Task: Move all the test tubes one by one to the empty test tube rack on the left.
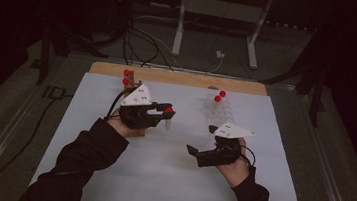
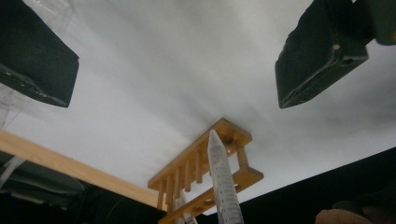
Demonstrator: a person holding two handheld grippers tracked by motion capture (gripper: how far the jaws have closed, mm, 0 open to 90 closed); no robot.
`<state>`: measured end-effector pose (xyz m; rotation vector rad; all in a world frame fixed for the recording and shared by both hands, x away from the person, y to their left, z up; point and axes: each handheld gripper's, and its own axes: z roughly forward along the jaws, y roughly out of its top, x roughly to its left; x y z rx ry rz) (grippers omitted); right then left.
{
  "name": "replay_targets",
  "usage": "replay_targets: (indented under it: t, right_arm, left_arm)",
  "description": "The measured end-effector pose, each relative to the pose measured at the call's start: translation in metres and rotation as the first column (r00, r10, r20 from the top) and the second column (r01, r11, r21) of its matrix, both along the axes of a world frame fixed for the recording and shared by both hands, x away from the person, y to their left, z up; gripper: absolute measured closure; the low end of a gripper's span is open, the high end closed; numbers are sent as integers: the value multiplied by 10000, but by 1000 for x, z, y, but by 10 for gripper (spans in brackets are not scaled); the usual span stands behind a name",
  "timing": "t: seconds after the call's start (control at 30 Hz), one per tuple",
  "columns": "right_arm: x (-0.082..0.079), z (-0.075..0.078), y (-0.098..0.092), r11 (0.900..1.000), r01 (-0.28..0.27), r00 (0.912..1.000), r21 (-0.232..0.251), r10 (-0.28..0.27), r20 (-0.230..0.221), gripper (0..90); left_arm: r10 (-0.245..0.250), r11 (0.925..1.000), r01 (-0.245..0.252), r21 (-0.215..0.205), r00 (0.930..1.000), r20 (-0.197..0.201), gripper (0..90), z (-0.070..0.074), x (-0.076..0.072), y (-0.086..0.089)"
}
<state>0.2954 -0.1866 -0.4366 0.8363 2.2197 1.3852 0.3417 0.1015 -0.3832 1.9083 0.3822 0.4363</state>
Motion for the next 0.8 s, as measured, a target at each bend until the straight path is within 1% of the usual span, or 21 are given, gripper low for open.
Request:
replay_targets:
  t: [0.07,0.13,0.23,0.33,0.4,0.6,0.67,0.7,0.73,0.8]
  right_arm:
    - [0,1,-1,9999,-129,9999,72,129,9,0]
    - [-1,1,-1,10000,-93,9998,20,93,151,0]
    - [-1,1,-2,9999,-133,9998,76,132,164,0]
    - [-2,2,-2,9996,-198,9997,190,195,173,0]
    - [-2,3,-2,9996,-225,9996,195,222,182,0]
    - [-2,4,-4,9992,-256,9994,308,248,241,0]
    - [-2,4,-3,9993,-262,9994,275,255,245,0]
    - [-2,4,-3,9993,-253,9994,265,247,256,0]
    - [-2,4,-3,9993,-257,9994,253,251,248,0]
    - [-2,3,-3,9994,-256,9994,228,251,251,0]
  left_arm:
    - [137,9999,-137,-24,9999,49,717,2,2,4]
    - [311,9995,-310,-65,9995,113,717,4,3,8]
    - [574,9983,-571,-148,9982,188,718,7,6,15]
    - [921,9957,-918,-96,9952,323,717,9,9,22]
    - [1109,9937,-1104,-175,9934,309,717,10,11,28]
    - [1774,9839,-1765,-269,9835,364,717,11,19,43]
    - [2011,9793,-1998,-316,9785,446,718,11,21,48]
    - [2078,9776,-2062,-408,9774,394,717,11,23,50]
    - [2237,9741,-2217,-440,9736,461,717,12,24,53]
    - [2424,9693,-2400,-537,9692,428,717,13,27,58]
